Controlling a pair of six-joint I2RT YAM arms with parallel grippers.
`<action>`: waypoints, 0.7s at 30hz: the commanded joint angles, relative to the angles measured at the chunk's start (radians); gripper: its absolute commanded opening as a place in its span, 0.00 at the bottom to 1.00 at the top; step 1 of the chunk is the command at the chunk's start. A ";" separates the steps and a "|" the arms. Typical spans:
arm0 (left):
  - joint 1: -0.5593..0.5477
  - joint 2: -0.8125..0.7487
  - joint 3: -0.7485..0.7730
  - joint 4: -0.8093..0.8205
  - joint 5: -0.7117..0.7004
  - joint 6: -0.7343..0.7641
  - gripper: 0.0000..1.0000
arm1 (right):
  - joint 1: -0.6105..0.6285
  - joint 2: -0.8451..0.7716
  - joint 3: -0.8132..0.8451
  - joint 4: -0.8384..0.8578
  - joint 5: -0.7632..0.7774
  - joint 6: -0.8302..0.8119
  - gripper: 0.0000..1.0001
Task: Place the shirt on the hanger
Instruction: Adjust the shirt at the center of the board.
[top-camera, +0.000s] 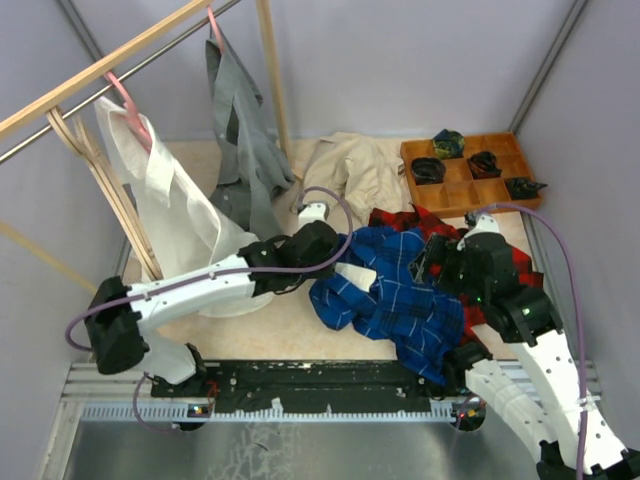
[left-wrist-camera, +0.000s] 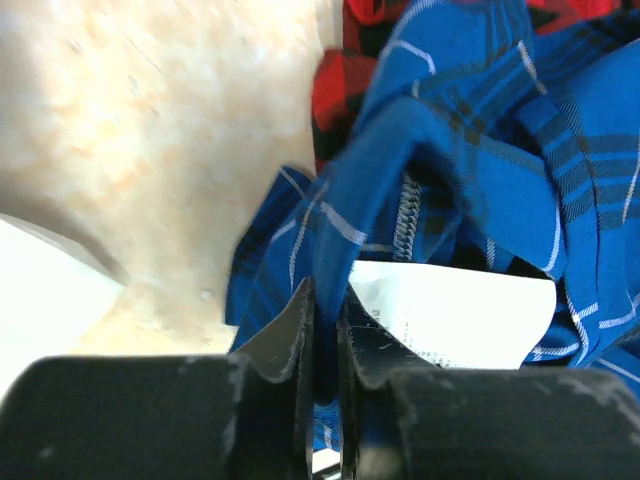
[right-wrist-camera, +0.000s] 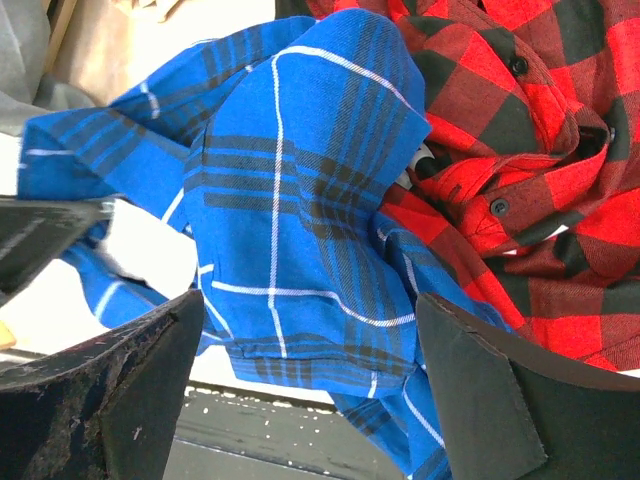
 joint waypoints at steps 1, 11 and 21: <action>0.003 -0.119 0.063 -0.081 -0.148 0.118 0.03 | 0.005 0.006 0.023 0.031 0.028 -0.008 0.89; 0.019 -0.190 0.338 -0.129 -0.194 0.494 0.00 | 0.004 -0.021 0.039 0.015 0.117 0.037 0.96; 0.018 -0.041 0.948 -0.255 0.034 0.830 0.00 | 0.004 -0.097 0.060 0.014 0.185 0.062 0.99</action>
